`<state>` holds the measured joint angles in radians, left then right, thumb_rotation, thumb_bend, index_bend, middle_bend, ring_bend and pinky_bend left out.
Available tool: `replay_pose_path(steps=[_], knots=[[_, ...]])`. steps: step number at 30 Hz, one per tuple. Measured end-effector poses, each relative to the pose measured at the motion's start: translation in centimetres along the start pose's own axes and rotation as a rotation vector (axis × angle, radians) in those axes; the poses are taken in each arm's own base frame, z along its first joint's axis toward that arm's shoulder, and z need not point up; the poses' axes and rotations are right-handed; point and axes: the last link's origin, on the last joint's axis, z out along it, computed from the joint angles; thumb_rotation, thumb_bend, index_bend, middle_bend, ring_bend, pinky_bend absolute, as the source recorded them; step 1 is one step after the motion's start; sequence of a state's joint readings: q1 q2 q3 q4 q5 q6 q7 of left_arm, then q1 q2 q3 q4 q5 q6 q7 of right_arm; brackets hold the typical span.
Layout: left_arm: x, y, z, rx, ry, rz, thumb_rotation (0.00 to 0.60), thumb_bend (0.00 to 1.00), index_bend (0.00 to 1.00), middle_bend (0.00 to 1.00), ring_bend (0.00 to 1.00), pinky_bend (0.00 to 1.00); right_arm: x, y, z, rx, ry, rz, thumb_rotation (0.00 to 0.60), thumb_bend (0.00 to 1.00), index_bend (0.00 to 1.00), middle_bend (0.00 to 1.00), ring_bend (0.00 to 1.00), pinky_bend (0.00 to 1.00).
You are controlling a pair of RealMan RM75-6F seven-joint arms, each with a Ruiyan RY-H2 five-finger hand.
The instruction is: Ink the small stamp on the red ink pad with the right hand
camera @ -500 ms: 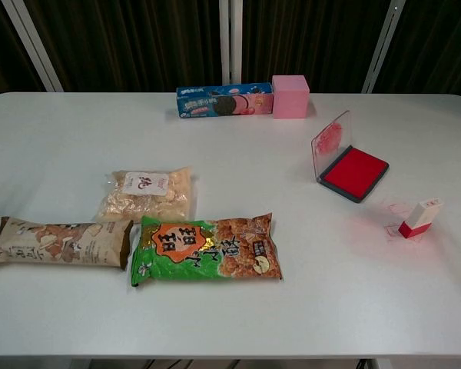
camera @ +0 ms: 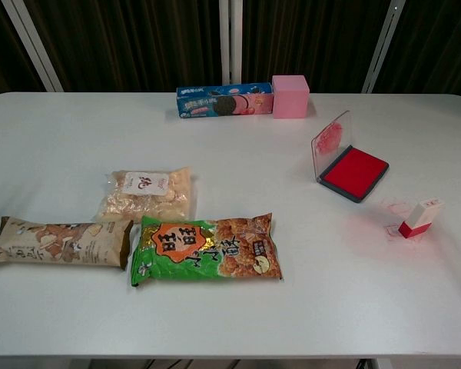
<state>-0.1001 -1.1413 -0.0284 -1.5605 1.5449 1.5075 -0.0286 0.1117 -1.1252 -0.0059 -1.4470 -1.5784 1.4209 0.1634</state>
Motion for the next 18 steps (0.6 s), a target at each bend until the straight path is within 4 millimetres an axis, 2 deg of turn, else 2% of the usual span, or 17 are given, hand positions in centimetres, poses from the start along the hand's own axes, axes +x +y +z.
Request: replay_pose_path(steps=[5, 7, 8, 10, 11, 13, 15, 18], knots=[[0.0, 0.0, 0.0, 0.002, -0.001, 0.001, 0.410, 0.17, 0.11, 0.13, 0.12, 0.21, 0.0, -0.2, 0.2, 0.016, -0.009, -0.019, 0.600, 0.28, 0.00, 0.00, 0.00, 0.00], [0.0, 0.0, 0.0, 0.002, -0.003, 0.002, 0.411, 0.17, 0.11, 0.13, 0.12, 0.21, 0.0, -0.3, 0.4, 0.026, -0.011, -0.033, 0.600, 0.28, 0.00, 0.00, 0.04, 0.06], [-0.1, 0.0, 0.0, 0.002, -0.004, 0.002, 0.411, 0.17, 0.11, 0.13, 0.12, 0.21, 0.0, -0.4, 0.5, 0.030, -0.011, -0.041, 0.600, 0.28, 0.00, 0.00, 0.09, 0.13], [-0.2, 0.1, -0.1, 0.003, -0.008, 0.000, 0.407, 0.17, 0.11, 0.13, 0.12, 0.21, 0.1, -0.5, 0.7, 0.038, -0.008, -0.063, 0.600, 0.28, 0.00, 0.00, 0.29, 0.42], [-0.3, 0.0, -0.1, 0.004, -0.011, -0.001, 0.407, 0.17, 0.11, 0.13, 0.12, 0.21, 0.0, -0.5, 0.8, 0.042, -0.006, -0.075, 0.600, 0.28, 0.00, 0.03, 0.38, 0.55], [-0.4, 0.1, 0.0, 0.003, -0.016, -0.002, 0.410, 0.17, 0.11, 0.13, 0.12, 0.21, -0.1, -0.8, 1.0, 0.055, -0.006, -0.108, 0.600, 0.27, 0.00, 0.11, 0.53, 0.72], [-0.4, 0.1, 0.1, -0.001, -0.015, -0.002, 0.411, 0.17, 0.11, 0.13, 0.12, 0.21, -0.4, -1.2, 1.3, 0.070, -0.015, -0.150, 0.600, 0.27, 0.00, 0.16, 0.66, 0.86], [-0.6, 0.2, 0.1, -0.005, -0.016, -0.007, 0.407, 0.17, 0.11, 0.13, 0.12, 0.21, -1.1, -2.1, 1.9, 0.102, -0.032, -0.218, 0.600, 0.26, 0.04, 0.16, 0.72, 0.91]])
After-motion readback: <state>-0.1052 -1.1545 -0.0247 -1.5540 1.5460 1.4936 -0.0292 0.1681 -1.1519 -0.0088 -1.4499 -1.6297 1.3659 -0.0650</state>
